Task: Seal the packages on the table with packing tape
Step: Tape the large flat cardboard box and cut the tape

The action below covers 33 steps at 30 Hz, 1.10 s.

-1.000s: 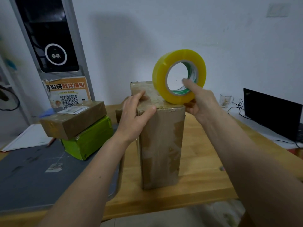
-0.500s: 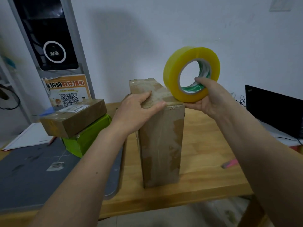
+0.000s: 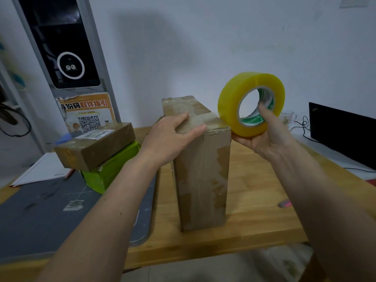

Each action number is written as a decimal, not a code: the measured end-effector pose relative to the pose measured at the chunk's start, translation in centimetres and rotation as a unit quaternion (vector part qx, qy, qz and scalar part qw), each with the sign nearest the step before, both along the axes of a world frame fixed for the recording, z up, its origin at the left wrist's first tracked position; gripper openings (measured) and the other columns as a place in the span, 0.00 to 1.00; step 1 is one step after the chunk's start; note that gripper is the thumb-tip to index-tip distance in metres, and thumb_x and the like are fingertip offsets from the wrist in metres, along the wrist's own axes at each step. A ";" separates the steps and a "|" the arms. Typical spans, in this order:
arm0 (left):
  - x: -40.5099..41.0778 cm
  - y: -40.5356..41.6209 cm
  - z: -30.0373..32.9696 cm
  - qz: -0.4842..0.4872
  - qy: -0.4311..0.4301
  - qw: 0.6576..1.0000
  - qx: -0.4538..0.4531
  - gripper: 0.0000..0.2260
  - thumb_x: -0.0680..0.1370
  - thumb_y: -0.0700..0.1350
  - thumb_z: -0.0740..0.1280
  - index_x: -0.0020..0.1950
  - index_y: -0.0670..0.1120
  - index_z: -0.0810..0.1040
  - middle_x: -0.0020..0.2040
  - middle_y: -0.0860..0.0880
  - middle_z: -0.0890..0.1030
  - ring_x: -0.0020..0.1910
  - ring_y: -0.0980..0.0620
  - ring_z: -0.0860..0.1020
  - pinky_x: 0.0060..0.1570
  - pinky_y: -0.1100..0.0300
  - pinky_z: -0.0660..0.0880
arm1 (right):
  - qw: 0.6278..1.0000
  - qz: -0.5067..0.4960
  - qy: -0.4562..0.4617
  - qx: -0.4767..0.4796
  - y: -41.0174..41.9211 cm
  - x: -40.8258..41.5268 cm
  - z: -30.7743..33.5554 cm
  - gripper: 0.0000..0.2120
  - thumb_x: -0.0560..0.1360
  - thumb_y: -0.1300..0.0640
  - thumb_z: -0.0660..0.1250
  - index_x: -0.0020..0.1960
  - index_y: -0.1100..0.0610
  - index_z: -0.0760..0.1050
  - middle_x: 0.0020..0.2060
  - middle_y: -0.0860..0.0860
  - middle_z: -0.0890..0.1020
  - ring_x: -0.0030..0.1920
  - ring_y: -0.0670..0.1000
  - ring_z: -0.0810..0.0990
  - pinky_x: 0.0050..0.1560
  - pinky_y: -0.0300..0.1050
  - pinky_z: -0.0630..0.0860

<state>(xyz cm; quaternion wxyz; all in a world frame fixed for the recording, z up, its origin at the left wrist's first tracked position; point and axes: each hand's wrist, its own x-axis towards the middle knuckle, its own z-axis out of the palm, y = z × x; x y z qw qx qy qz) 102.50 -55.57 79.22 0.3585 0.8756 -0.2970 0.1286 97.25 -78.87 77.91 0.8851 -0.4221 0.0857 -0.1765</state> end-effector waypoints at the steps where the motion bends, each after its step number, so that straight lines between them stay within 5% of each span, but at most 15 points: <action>1: -0.1 0.0 0.0 0.000 0.002 1.000 -0.001 0.41 0.67 0.76 0.58 0.75 0.56 0.68 0.72 0.57 0.70 0.70 0.55 0.67 0.65 0.56 0.65 | 1.000 0.004 0.001 0.011 -0.1 -0.1 -0.5 0.20 0.76 0.46 0.69 0.63 0.54 0.70 0.58 0.61 0.80 0.47 0.62 0.85 0.40 0.63 0.81; 6: -0.2 -0.1 -0.2 -0.019 0.009 0.999 -0.045 0.35 0.72 0.71 0.61 0.74 0.53 0.70 0.71 0.58 0.71 0.70 0.58 0.67 0.64 0.61 0.62 | 0.996 0.036 0.032 0.073 0.7 -0.3 -4.3 0.20 0.78 0.55 0.68 0.68 0.59 0.70 0.57 0.62 0.82 0.48 0.61 0.85 0.44 0.60 0.83; 10: -0.5 -0.8 -0.3 -0.015 0.110 0.982 -0.156 0.27 0.79 0.65 0.57 0.76 0.55 0.66 0.74 0.54 0.68 0.72 0.53 0.67 0.70 0.51 0.64 | 0.992 0.033 0.028 0.117 1.7 -0.6 -5.1 0.22 0.76 0.59 0.69 0.68 0.59 0.71 0.52 0.61 0.84 0.48 0.60 0.85 0.43 0.55 0.84; 12: -0.9 -1.2 -0.5 0.007 0.243 0.936 -0.255 0.25 0.80 0.58 0.62 0.76 0.56 0.64 0.73 0.50 0.69 0.69 0.49 0.70 0.67 0.45 0.69 | 0.994 0.032 0.036 0.102 2.3 -0.6 -5.3 0.21 0.75 0.58 0.69 0.68 0.58 0.73 0.49 0.59 0.85 0.46 0.58 0.85 0.42 0.52 0.83; 15: -1.8 -1.1 -0.6 -0.003 0.418 0.850 -0.321 0.16 0.77 0.57 0.65 0.62 0.53 0.77 0.58 0.47 0.82 0.57 0.44 0.79 0.59 0.44 0.73 | 0.995 0.054 0.070 0.051 4.0 -0.6 -5.6 0.17 0.75 0.50 0.69 0.61 0.56 0.78 0.43 0.55 0.85 0.41 0.54 0.85 0.39 0.45 0.80; 20: -1.9 -0.8 -1.5 -0.029 0.426 0.802 -0.417 0.16 0.77 0.54 0.66 0.63 0.52 0.78 0.60 0.46 0.82 0.60 0.42 0.78 0.58 0.37 0.73 | 0.994 0.021 0.098 0.039 5.0 0.0 -3.5 0.14 0.74 0.43 0.69 0.44 0.54 0.83 0.37 0.53 0.85 0.34 0.51 0.85 0.31 0.42 0.79; 27: -2.5 -1.5 -7.7 -0.069 0.486 0.647 -0.584 0.17 0.79 0.46 0.63 0.68 0.46 0.74 0.62 0.43 0.81 0.62 0.42 0.77 0.60 0.44 0.75 | 0.962 -0.151 0.080 -0.213 4.6 0.4 -0.1 0.09 0.71 0.47 0.71 0.43 0.53 0.79 0.35 0.49 0.83 0.36 0.50 0.81 0.36 0.42 0.74; 31: -2.2 -1.2 -11.0 0.028 0.470 0.711 -0.522 0.13 0.82 0.47 0.59 0.60 0.48 0.79 0.58 0.43 0.83 0.54 0.46 0.81 0.53 0.47 0.79 | 0.950 -0.145 0.080 -0.265 6.5 0.5 -2.3 0.05 0.74 0.51 0.68 0.41 0.52 0.78 0.32 0.48 0.79 0.35 0.49 0.77 0.39 0.44 0.72; 33: -1.7 -0.9 -12.0 0.065 0.441 0.765 -0.464 0.16 0.83 0.49 0.56 0.70 0.52 0.73 0.62 0.46 0.81 0.57 0.46 0.80 0.55 0.45 0.78 | 0.940 -0.137 0.082 -0.300 7.7 0.6 -3.3 0.06 0.75 0.52 0.67 0.42 0.53 0.78 0.36 0.49 0.80 0.38 0.50 0.78 0.39 0.46 0.73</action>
